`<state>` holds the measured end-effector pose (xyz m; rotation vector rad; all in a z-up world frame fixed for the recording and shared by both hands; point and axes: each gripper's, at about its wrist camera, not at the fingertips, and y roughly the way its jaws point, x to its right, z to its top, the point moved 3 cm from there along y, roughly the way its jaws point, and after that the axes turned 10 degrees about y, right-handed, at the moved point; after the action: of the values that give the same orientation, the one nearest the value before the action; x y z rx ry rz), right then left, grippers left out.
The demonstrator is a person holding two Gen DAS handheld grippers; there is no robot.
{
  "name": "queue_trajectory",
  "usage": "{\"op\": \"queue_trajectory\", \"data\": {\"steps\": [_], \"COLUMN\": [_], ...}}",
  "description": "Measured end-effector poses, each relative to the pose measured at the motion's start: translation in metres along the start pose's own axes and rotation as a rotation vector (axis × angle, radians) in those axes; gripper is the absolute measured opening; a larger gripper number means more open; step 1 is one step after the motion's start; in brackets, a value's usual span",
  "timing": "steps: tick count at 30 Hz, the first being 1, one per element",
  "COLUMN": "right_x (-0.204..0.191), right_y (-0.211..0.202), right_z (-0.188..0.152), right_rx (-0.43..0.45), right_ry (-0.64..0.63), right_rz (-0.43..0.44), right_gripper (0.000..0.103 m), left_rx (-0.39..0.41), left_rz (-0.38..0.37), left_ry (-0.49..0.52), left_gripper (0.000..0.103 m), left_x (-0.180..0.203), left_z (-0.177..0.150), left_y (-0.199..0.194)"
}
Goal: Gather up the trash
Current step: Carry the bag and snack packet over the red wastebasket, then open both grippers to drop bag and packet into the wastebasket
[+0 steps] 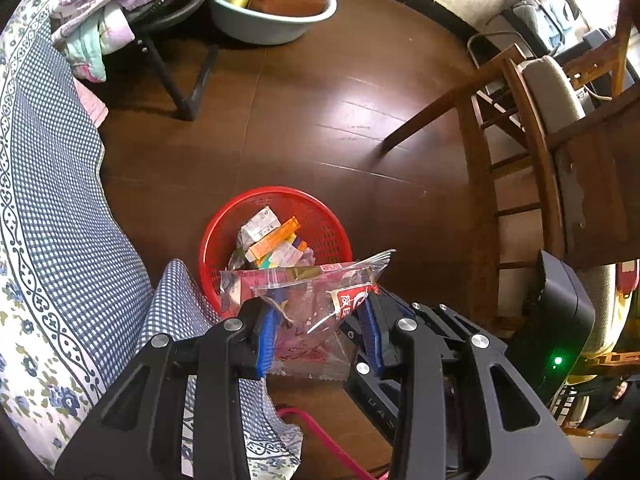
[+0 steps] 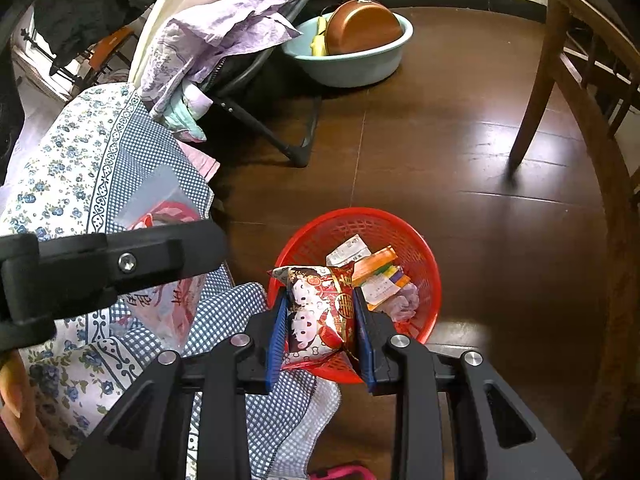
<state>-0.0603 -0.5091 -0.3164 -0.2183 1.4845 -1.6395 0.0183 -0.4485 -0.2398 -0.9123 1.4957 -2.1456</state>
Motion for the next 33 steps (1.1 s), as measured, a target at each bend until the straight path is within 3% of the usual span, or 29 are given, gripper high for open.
{"op": "queue_trajectory", "data": {"steps": [6, 7, 9, 10, 25, 33], "right_x": [0.004, 0.005, 0.007, 0.009, 0.013, 0.002], "right_y": [0.003, 0.004, 0.002, 0.001, -0.022, -0.048], "right_z": [0.0, -0.001, -0.001, -0.001, -0.002, -0.009], "right_rx": [-0.004, -0.006, 0.013, 0.022, 0.025, 0.029], "right_ry": [0.006, 0.01, 0.018, 0.019, 0.017, -0.021], "right_rz": [-0.007, -0.007, -0.017, -0.025, -0.045, -0.124], "right_gripper": [0.034, 0.037, 0.055, 0.057, 0.061, 0.076], "left_rx": [-0.008, -0.011, -0.015, -0.012, 0.025, 0.083], "left_rz": [-0.014, -0.012, -0.013, -0.011, 0.017, 0.091], "left_ry": [-0.024, -0.03, -0.041, -0.046, -0.008, 0.026], "left_gripper": [0.041, 0.047, 0.058, 0.061, 0.061, 0.065], "left_x": [-0.005, -0.006, -0.008, -0.008, -0.001, 0.01], "left_z": [0.0, 0.0, -0.001, -0.001, -0.002, -0.01], "left_y": [0.001, 0.002, 0.002, 0.001, -0.017, -0.045]}}
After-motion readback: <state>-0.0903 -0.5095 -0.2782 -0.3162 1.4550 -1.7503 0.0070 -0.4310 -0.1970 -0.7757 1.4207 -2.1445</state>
